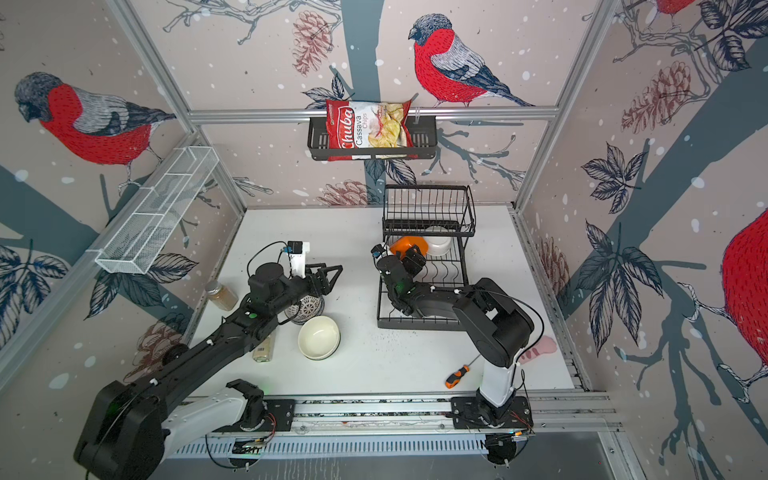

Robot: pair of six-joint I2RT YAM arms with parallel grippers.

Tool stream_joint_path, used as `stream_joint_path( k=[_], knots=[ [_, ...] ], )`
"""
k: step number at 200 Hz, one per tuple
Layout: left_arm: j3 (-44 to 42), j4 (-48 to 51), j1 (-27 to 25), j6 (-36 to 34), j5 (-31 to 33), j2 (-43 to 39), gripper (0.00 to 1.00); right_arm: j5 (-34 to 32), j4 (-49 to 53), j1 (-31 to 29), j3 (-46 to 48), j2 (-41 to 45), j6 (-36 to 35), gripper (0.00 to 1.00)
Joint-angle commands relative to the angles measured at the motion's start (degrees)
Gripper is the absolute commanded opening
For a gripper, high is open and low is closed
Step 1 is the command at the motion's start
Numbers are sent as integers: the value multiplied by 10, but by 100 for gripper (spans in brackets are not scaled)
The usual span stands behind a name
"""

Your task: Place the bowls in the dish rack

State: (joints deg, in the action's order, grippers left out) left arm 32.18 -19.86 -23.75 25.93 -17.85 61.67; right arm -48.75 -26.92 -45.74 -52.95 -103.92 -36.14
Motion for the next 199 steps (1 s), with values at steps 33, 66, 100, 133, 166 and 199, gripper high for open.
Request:
stream_joint_path(
  k=[33, 66, 100, 133, 166, 199],
  knots=[
    [3, 4, 2, -6, 4, 2, 76, -6, -140, 10, 13, -27, -47, 70],
    [4, 6, 2, -7, 4, 5, 76, 5, -160, 22, 9, -41, -54, 71],
    [7, 5, 2, -7, 5, 11, 77, 24, -165, 35, 9, -51, -60, 72],
    [7, 4, 2, -6, 5, 15, 77, 38, -186, 45, 8, -60, -66, 74],
    [7, 6, 2, -5, 6, 14, 76, 42, -207, 49, 2, -76, -74, 74],
    [7, 10, 2, -7, 7, 12, 77, 43, -216, 53, -5, -87, -77, 76]
  ],
)
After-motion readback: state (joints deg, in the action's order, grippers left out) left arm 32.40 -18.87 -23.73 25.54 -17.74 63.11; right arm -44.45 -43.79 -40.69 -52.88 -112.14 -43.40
